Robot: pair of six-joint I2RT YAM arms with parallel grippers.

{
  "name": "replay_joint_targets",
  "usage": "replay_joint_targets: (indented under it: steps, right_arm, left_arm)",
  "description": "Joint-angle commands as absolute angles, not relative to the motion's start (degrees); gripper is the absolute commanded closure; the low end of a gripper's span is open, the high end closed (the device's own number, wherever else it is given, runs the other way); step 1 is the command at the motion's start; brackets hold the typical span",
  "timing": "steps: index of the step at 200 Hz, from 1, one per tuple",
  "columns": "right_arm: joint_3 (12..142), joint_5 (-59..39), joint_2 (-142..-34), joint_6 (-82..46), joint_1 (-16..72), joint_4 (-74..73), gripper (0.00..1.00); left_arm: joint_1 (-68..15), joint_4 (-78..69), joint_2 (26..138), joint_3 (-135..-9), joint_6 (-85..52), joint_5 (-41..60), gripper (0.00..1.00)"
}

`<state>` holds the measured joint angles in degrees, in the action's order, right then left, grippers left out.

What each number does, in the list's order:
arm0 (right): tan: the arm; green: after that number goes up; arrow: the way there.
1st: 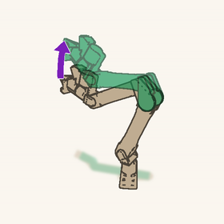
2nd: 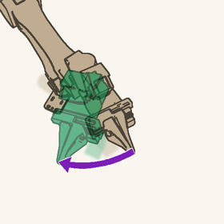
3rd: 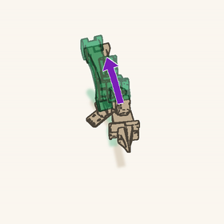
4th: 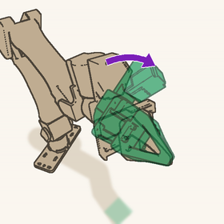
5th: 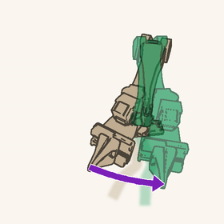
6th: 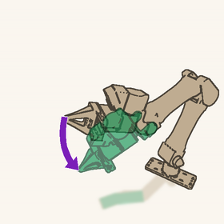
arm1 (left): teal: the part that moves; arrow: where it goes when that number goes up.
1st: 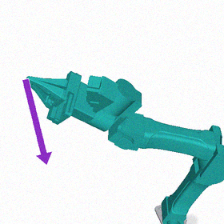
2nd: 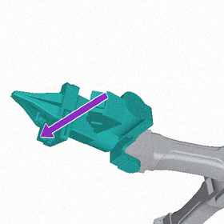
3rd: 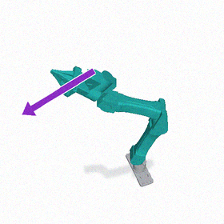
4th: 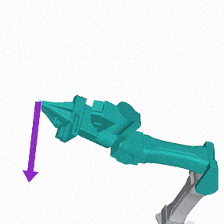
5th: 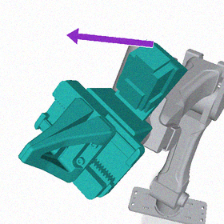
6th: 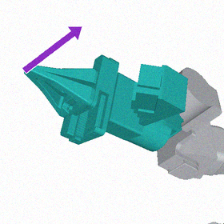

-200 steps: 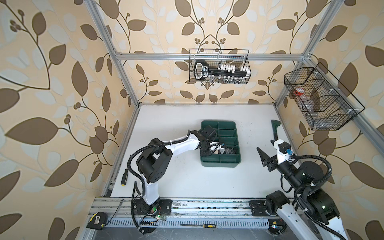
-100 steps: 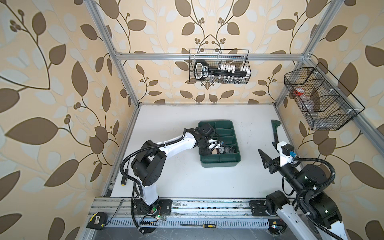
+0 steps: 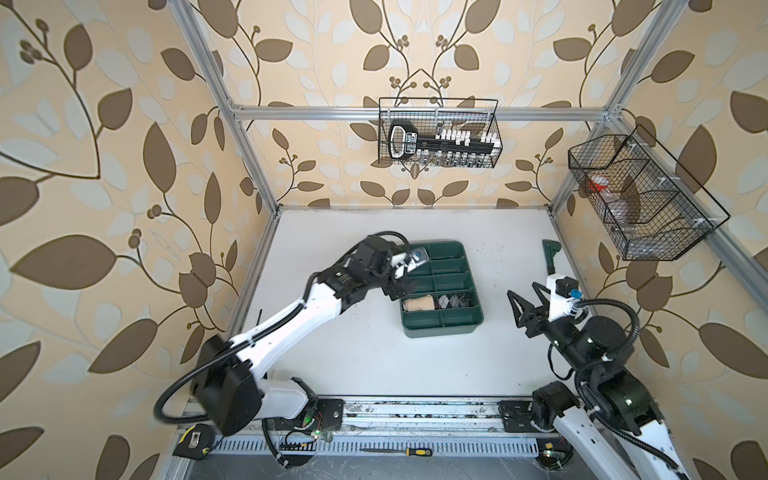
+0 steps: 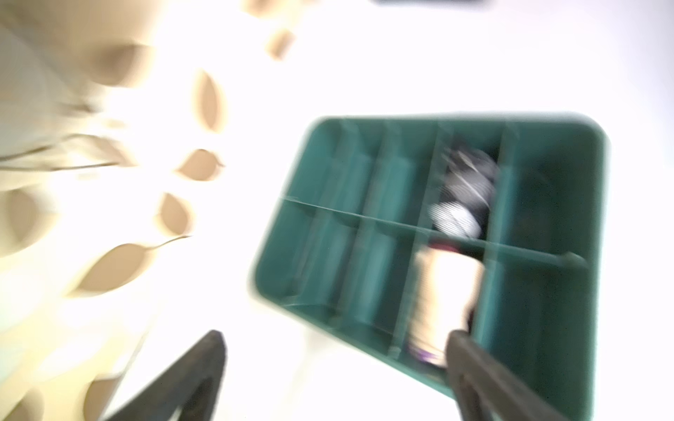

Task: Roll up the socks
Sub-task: 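Open the left gripper and lift it away from the tray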

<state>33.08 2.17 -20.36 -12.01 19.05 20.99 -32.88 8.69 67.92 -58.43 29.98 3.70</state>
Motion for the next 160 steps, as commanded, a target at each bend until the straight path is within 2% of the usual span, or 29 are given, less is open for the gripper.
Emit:
replay_joint_targets:
  steps: [1, 36, 71, 109, 132, 160]
  right_arm:
    - [30.14, 3.61, -25.54, -23.55, 18.92, 13.22, 0.29]
    - [30.28, 4.81, -39.97, -27.37, 18.9, 6.12, 0.3]
    - [33.39, 6.77, -53.56, -28.11, 18.92, 3.03, 0.33]
    - [36.68, 4.42, -66.28, -27.18, 18.42, 1.24, 0.35]
    - [38.08, 3.07, -72.13, -27.05, 17.85, -0.49, 0.4]
    - [40.13, 1.89, -77.3, -26.72, 17.44, -1.23, 0.46]
  left_arm:
    - [-28.4, -3.57, 61.13, -53.42, 13.63, -2.74, 0.01]
    - [-21.36, -2.35, 55.97, -48.04, 0.93, -13.32, 0.01]
    - [-15.03, 1.45, 57.13, -42.89, -11.92, -23.38, 0.01]
    - [-11.97, -0.18, 59.48, -37.09, -13.23, -29.62, 0.01]
    - [-10.4, -1.28, 60.21, -35.02, -14.34, -33.02, 0.01]
    - [-9.49, -1.57, 62.8, -35.37, -13.85, -32.62, 0.01]
